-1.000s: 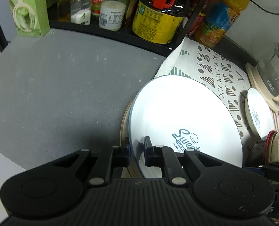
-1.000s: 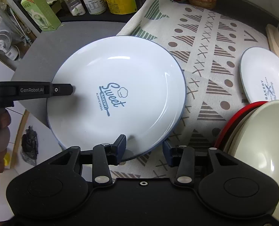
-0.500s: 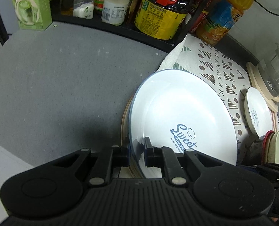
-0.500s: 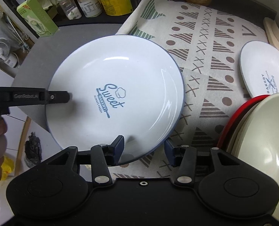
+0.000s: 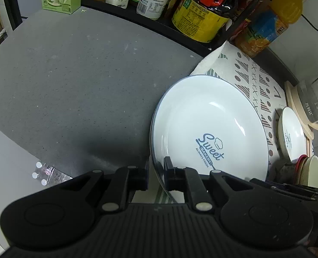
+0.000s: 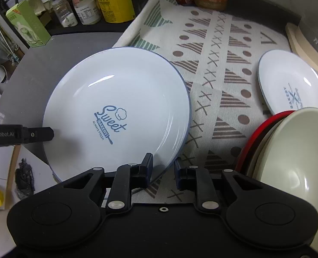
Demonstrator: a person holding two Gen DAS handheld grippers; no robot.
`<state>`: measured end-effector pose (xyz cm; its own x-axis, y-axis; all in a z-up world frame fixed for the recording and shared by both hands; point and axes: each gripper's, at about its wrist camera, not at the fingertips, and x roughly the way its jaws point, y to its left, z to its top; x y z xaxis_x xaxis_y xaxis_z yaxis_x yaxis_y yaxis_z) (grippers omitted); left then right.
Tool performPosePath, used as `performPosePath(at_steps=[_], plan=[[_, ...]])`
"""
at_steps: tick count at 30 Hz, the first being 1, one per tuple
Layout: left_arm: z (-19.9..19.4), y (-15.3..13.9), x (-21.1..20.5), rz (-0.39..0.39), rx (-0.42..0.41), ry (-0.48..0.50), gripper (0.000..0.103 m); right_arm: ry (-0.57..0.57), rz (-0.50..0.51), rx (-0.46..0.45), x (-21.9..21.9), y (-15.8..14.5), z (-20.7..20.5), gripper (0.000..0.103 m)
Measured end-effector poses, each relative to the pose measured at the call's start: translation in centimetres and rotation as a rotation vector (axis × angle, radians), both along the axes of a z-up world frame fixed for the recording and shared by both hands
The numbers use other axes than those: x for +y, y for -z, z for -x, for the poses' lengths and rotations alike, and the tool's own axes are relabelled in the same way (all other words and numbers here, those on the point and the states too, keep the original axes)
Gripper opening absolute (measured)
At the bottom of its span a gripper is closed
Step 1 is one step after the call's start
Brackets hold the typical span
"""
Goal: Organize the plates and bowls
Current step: 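Move the right gripper to the white 'Bakery' plate and grasp its rim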
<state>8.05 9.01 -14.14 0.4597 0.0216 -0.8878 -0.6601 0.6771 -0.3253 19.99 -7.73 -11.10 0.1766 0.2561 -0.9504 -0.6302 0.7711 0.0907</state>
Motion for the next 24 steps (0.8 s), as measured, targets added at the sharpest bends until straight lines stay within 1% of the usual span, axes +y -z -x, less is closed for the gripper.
performPosePath(at_steps=[2,4,7,10,12,15,18,19,22,24], plan=[[0.0,-0.5,0.1,-0.021,-0.01,-0.002,0.013,0.026,-0.025,0.048,-0.2,-0.4,-0.3,0.032],[0.1,-0.9,0.4,-0.031,-0.01,-0.005,0.014,0.02,-0.067,0.065,-0.4,-1.4,-0.4,0.04],[0.1,-1.7,1.2,-0.015,-0.04,-0.021,0.017,0.006,-0.139,0.051,-0.2,-3.4,-0.8,0.04],[-0.4,-2.7,1.3,-0.019,-0.054,-0.026,0.029,0.017,-0.179,0.016,-0.3,-5.2,-1.8,0.047],[-0.9,-3.2,1.2,-0.025,-0.071,-0.016,0.046,0.031,-0.187,-0.017,-0.7,-6.0,-2.7,0.05],[-2.1,-4.0,0.8,-0.045,-0.093,0.02,0.058,0.079,-0.208,-0.043,-1.7,-6.7,-4.6,0.056],[-3.7,-4.4,0.3,-0.064,-0.104,0.064,0.06,0.138,-0.225,-0.071,-3.2,-7.1,-6.2,0.061],[-4.3,-4.6,0.1,-0.067,-0.108,0.077,0.06,0.155,-0.231,-0.079,-3.6,-7.3,-6.7,0.064],[-6.5,-5.3,-0.5,-0.059,-0.12,0.119,0.061,0.208,-0.239,-0.106,-5.1,-7.9,-8.0,0.072],[-8.2,-5.9,-1.2,-0.055,-0.135,0.155,0.061,0.246,-0.236,-0.115,-6.3,-8.1,-8.8,0.072]])
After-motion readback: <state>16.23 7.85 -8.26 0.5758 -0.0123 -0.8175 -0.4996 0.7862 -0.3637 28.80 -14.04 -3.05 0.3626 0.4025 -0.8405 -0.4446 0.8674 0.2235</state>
